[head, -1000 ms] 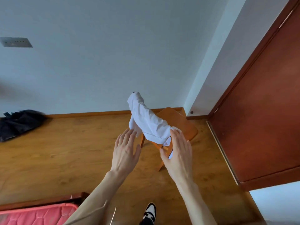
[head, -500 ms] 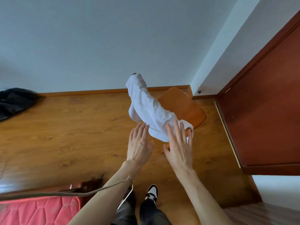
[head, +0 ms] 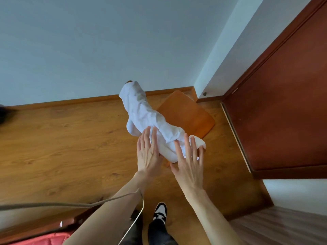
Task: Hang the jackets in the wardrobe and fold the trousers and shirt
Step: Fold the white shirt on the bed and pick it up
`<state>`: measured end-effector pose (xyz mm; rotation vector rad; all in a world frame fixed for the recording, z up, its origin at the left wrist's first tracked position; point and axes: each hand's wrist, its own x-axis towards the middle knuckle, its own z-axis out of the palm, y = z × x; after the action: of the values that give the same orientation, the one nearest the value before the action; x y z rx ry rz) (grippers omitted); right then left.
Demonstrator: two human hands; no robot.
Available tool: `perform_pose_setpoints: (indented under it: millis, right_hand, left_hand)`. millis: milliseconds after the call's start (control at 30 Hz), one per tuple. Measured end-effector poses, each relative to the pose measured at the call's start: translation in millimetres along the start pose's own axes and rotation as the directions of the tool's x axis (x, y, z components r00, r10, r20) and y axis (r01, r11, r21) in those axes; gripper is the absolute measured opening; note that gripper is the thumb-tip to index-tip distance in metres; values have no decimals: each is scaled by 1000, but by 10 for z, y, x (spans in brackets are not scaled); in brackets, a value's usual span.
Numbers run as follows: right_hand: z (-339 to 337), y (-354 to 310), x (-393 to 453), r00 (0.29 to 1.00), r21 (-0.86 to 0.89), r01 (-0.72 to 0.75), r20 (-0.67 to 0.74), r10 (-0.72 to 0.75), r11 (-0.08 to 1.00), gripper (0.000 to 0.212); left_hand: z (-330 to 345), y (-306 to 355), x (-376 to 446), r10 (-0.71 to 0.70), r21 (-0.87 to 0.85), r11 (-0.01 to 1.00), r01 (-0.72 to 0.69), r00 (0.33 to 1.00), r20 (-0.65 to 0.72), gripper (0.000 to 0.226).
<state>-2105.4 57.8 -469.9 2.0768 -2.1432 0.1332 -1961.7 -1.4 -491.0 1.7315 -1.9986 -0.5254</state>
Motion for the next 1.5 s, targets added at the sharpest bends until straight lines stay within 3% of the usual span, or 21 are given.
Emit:
perform_pose_setpoints:
  millis: [167, 300, 467, 633, 733, 833, 933, 1000, 1100, 1233, 1367, 1500]
  right_hand:
    - [-79, -123, 66, 999, 89, -37, -33, 40, 995, 100]
    - [-257, -138, 213, 989, 161, -17, -144, 41, 987, 58]
    - [-664, 54, 401, 980, 281, 109, -189, -56, 953, 34]
    - [-1149, 367, 629, 975, 277, 137, -208, -80, 951, 38]
    - [-1430, 491, 803, 942, 252, 181, -322, -94, 951, 34]
    - [-1734, 625, 970, 882, 189, 204, -461, -96, 961, 25]
    - [-1989, 778, 1117, 888, 274, 167, -459, -23, 947, 37]
    - [-2104, 829, 1210, 933, 477, 142, -357, 43, 867, 32]
    - [-2285, 802, 1328, 977, 725, 161, -211, -6, 670, 19]
    - [-2770, 599, 1464, 956, 796, 290, -270, -118, 531, 14]
    - [-3411, 369, 1572, 904, 791, 423, -330, -273, 442, 18]
    - [-3937, 77, 1577, 834, 776, 501, -314, -453, 384, 31]
  left_hand:
    - [-369, -123, 97, 109, 5, 994, -109, 990, -92, 42]
    - [-690, -128, 164, 258, 7, 965, -261, 949, -181, 8]
    - [-1082, 4, 240, 393, 43, 918, -394, 890, -230, 14]
    - [-1490, 219, 402, 351, 113, 936, -332, 903, -249, 32]
    - [-1699, 404, 464, 317, 146, 946, -288, 916, -245, 35]
    - [-1936, 591, 544, 348, 210, 931, -299, 900, -262, 35]
    - [-2237, 789, 624, 396, 206, 916, -345, 865, -309, 40]
    - [-2446, 929, 655, 365, 114, 930, -348, 857, -364, 49]
    - [-2720, 1088, 670, 257, -98, 936, -337, 849, -462, 56]
    - [-3155, 1191, 615, 152, -285, 893, -349, 828, -539, 44]
    - [-3728, 1201, 442, 87, -354, 884, -306, 851, -518, 26]
    - [-4376, 1150, 159, 99, -361, 883, -300, 871, -482, 27]
